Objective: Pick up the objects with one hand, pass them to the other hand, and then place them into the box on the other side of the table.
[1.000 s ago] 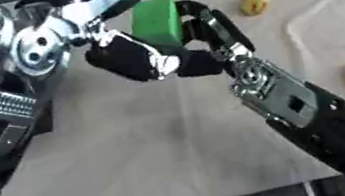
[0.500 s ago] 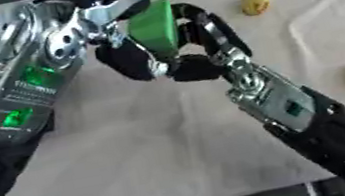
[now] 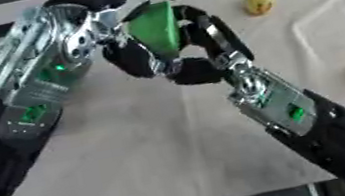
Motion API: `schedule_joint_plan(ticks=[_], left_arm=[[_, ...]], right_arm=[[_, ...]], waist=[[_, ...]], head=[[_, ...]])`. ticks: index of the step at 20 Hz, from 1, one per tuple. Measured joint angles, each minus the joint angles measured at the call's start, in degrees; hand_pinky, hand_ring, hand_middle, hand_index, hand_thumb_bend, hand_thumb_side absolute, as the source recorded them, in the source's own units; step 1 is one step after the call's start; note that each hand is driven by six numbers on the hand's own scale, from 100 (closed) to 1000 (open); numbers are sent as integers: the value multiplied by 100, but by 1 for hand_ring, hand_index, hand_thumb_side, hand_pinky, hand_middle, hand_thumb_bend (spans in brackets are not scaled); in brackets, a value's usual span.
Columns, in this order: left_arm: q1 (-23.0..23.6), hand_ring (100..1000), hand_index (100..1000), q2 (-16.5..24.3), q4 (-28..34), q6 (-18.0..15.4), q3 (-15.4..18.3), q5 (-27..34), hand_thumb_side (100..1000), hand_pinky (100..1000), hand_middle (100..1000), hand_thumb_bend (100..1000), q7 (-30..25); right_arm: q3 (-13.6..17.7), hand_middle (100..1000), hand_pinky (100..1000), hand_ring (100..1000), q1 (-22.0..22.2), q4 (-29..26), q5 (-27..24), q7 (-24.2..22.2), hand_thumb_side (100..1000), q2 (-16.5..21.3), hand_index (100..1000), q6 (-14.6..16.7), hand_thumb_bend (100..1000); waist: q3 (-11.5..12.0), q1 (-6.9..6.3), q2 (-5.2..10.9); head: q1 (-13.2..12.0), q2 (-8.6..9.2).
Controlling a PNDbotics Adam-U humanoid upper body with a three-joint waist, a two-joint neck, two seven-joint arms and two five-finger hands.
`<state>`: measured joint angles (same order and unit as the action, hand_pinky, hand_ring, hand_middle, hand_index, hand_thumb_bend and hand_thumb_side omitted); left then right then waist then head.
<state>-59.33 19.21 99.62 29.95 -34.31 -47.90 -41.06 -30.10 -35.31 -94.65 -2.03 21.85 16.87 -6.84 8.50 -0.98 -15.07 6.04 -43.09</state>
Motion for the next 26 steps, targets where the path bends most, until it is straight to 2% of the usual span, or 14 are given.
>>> schedule_joint_plan(ticks=[10,22,26], left_arm=[[96,894,849,2,-20,100,-3,-61,100,888,789,363,100],[146,847,825,1,-62,159,-14,-59,100,853,713,346,159],[152,821,823,-1,-118,167,-41,-63,100,840,658,348,167]], right_arm=[[-53,509,564,538,7,0,353,6,100,-2,563,187,100],[-92,507,561,536,41,10,530,-19,100,-3,560,281,100],[-110,506,560,536,52,34,537,-6,100,-4,559,296,100]], waist=[[-12,0,-1],[-30,-1,-2],[-32,-1,-2]], head=[[-41,47],[-45,41],[-63,40]])
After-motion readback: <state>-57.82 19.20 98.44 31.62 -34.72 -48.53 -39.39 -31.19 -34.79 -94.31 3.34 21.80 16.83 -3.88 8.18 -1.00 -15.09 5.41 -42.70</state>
